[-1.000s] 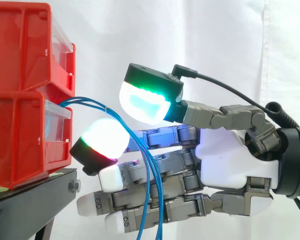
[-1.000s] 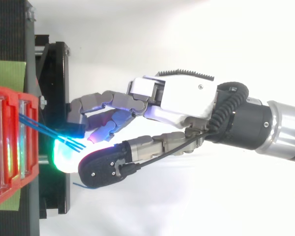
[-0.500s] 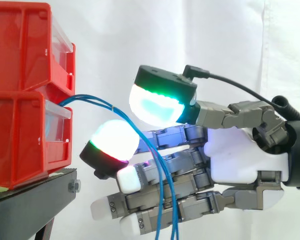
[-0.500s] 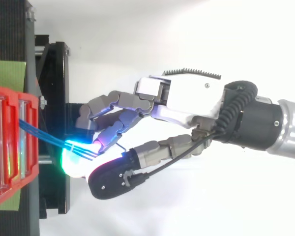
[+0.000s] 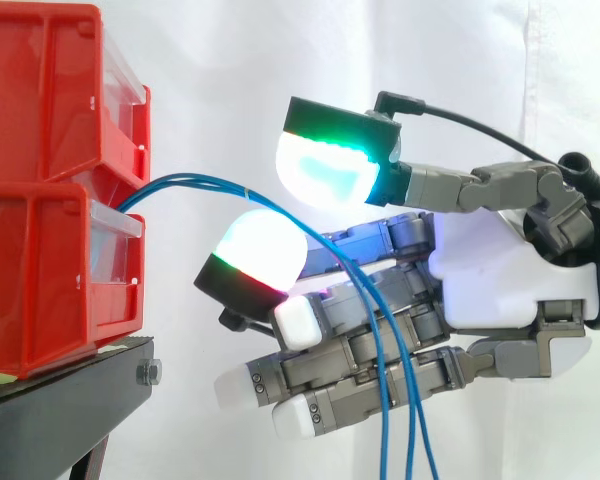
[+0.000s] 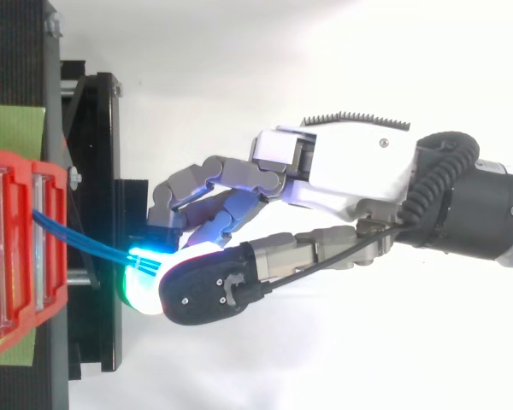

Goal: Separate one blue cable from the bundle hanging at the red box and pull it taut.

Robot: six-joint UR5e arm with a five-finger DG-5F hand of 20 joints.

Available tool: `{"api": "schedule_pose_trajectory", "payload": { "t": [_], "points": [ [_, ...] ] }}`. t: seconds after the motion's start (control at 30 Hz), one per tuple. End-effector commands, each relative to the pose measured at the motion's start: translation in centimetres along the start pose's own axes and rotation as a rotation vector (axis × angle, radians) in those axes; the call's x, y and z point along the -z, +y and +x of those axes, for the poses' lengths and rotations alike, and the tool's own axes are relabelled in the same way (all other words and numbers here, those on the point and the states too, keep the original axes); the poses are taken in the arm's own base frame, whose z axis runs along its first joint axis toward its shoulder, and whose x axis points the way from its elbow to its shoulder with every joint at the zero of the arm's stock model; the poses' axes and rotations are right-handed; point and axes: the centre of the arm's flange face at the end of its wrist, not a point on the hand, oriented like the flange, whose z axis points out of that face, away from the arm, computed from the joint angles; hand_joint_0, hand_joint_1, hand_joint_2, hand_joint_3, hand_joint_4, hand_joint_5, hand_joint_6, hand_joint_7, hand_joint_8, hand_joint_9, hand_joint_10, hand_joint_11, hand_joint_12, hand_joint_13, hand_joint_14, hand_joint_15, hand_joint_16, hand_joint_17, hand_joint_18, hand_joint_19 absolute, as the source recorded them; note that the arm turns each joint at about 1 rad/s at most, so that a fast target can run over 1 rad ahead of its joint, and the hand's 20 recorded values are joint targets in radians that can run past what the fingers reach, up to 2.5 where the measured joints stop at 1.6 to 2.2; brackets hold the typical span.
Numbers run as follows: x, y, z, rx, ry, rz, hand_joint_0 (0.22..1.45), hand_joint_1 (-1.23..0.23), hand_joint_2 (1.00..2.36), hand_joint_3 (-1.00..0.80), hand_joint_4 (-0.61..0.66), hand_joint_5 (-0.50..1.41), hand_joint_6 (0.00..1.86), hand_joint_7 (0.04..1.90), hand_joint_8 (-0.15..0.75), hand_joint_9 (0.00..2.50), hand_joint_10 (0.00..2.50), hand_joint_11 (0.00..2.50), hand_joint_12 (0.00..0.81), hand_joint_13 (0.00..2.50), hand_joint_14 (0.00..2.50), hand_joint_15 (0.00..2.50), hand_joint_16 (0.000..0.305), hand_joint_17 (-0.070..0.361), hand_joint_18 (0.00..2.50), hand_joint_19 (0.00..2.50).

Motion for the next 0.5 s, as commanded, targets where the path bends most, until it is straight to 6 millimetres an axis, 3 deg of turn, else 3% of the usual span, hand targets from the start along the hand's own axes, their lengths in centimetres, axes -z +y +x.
{"api": "schedule_pose_trajectory", "payload": {
  "t": [0.0,0.27,0.47],
  "points": [
    [0.1,0.3,-0.1,0.004,-0.001,0.003,0.61,-0.56,1.02,-0.23,0.16,-0.18,0.87,1.03,0.33,0.9,0.02,0.53,0.27,0.55,0.0,0.12,0.033,0.075,0.49,0.22],
    [0.3,0.9,-0.4,0.004,-0.004,0.003,0.62,-0.66,1.03,-0.14,0.13,-0.19,0.89,1.06,0.33,0.89,0.02,0.55,0.274,0.54,0.0,0.12,0.034,0.076,0.49,0.22],
    [0.9,1.8,-0.6,0.02,-0.002,0.027,0.66,-0.72,1.02,-0.23,0.08,-0.21,0.91,0.96,0.317,0.87,0.02,0.6,0.277,0.55,0.0,0.13,0.034,0.076,0.5,0.22]
  ]
}}
